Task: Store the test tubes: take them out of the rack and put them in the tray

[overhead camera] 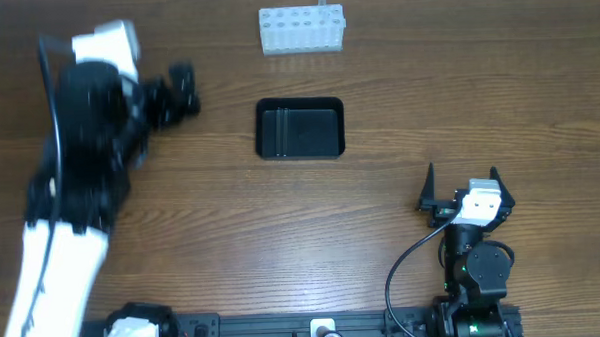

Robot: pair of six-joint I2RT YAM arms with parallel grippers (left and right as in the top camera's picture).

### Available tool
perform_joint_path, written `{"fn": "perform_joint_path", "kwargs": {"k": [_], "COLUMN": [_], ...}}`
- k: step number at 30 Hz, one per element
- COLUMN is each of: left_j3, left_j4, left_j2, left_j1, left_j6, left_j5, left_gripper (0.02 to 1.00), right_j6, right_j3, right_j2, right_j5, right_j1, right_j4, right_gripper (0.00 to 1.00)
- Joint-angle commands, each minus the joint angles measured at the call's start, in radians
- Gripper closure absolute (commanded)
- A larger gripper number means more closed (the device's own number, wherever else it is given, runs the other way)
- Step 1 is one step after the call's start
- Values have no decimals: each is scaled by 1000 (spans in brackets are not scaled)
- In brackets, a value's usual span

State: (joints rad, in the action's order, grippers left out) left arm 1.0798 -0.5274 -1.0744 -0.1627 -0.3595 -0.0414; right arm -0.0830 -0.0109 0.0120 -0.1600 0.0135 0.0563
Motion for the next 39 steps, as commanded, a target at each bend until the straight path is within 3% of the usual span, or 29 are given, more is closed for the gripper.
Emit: {"fn": "perform_joint_path", "kwargs": {"k": [1, 11, 16, 21, 26, 31, 39], "left_j3": [-311, -795, -863, -922, -1009, -1075, -1074], "left_j4": [148, 543, 594, 732, 870, 904, 635], "left_j2": [252, 724, 828, 856, 890, 953, 1054], "left_j1": [15, 85, 148, 225, 240, 239, 239], "left_j6": [12, 18, 19, 94, 94, 94, 95], "left_j5": [-48, -50, -39, 71, 51, 52, 25], "left_gripper": [23, 20, 20, 20, 23, 23, 18], "right_j6": [-1, -1, -1, -1, -1, -1, -1], "right_j3": [5, 5, 5, 5, 5, 5, 5], "right_j2": [-7, -7, -7, -7, -7, -7, -7], "right_j5": [-3, -3, -3, -3, -3, -3, -3], "right_j1": [-6, -6, -6, -6, -6, -6, -6], "right_j4": [4, 4, 4, 4, 4, 4, 4], "right_gripper": [7, 9, 7, 9, 7, 7, 9]}}
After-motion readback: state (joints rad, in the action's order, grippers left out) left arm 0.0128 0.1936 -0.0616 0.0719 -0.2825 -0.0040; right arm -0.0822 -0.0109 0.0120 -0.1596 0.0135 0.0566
